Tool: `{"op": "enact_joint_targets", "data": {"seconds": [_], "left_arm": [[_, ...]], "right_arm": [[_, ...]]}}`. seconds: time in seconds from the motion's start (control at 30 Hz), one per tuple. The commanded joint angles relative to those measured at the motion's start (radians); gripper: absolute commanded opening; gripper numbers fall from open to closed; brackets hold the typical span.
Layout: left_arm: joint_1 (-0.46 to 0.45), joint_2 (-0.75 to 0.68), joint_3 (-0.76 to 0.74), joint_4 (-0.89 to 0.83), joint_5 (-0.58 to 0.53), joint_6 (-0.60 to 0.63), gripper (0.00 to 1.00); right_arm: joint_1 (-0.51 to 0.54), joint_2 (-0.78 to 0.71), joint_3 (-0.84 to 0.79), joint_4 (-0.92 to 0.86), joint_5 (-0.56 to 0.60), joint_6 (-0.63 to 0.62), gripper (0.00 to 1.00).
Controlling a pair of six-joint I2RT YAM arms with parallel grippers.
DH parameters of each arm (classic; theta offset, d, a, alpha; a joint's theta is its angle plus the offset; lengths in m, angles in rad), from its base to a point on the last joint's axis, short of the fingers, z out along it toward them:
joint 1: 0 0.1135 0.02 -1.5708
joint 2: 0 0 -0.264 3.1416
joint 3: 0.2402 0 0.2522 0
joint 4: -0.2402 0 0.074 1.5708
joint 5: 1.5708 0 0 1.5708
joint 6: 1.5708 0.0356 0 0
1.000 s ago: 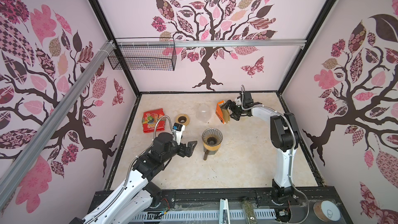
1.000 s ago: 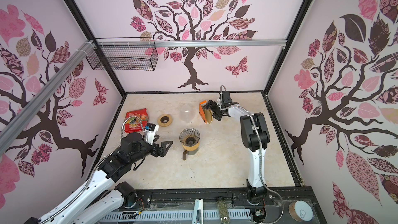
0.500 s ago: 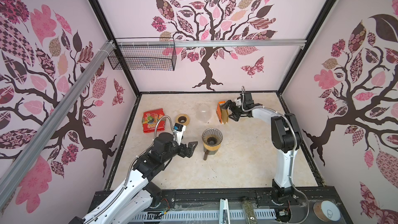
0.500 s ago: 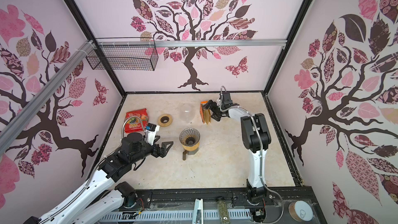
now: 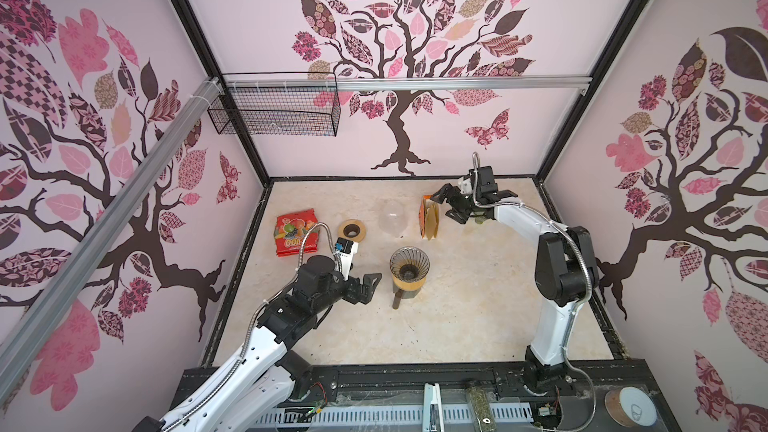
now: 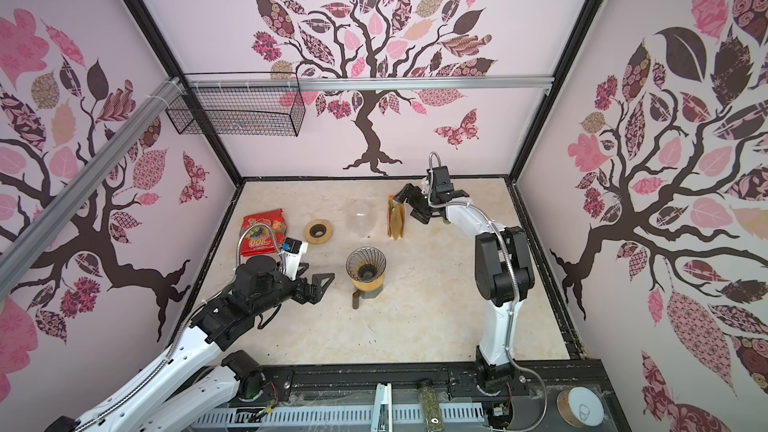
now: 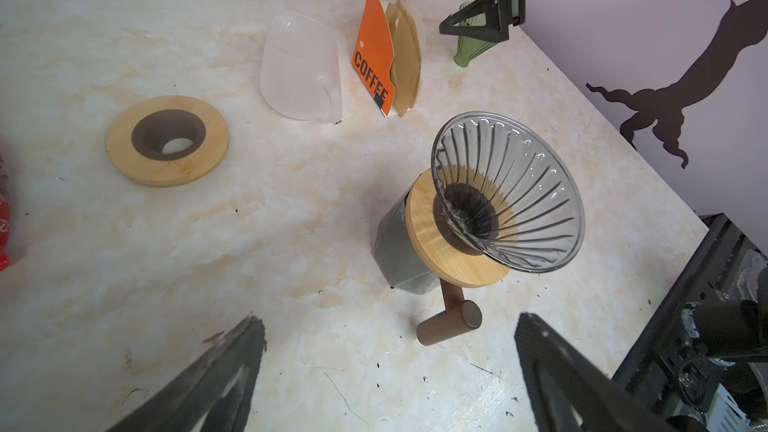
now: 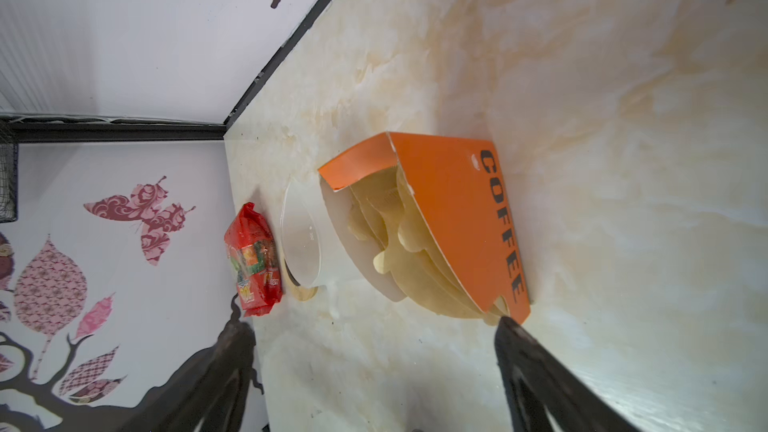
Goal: Place the coffee filter in the dripper
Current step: 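Close the right gripper on the front tan paper filter in the box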
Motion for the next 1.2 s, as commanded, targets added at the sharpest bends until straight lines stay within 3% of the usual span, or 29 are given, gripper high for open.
{"op": "enact_joint_targets", "data": {"seconds": [0.0, 0.07, 0.23, 0.53, 0.83, 1.17], "left_arm": [[-0.003, -0.014, 0.037, -0.063, -0.053, -0.076, 0.97], [-0.003, -0.012, 0.068, -0.134, -0.084, -0.11, 0.97], [-0.003, -0.011, 0.095, -0.232, -0.144, -0.147, 0.97], [-0.003, 0.014, 0.084, -0.216, -0.118, -0.15, 0.97], [-0.002, -0.018, 0.075, -0.191, -0.103, -0.133, 0.97], [0.004, -0.216, -0.045, -0.053, -0.11, -0.116, 0.97]], "right_arm": [[0.044, -0.052, 0.089, -0.157, 0.12, -0.11, 0.73], [0.073, -0.044, 0.13, -0.196, 0.165, -0.131, 0.64], [0.114, 0.008, 0.175, -0.208, 0.188, -0.105, 0.55], [0.138, 0.149, 0.354, -0.302, 0.277, -0.072, 0.31], [0.148, 0.243, 0.448, -0.369, 0.301, -0.039, 0.25], [0.154, 0.267, 0.456, -0.403, 0.354, -0.019, 0.2]]}}
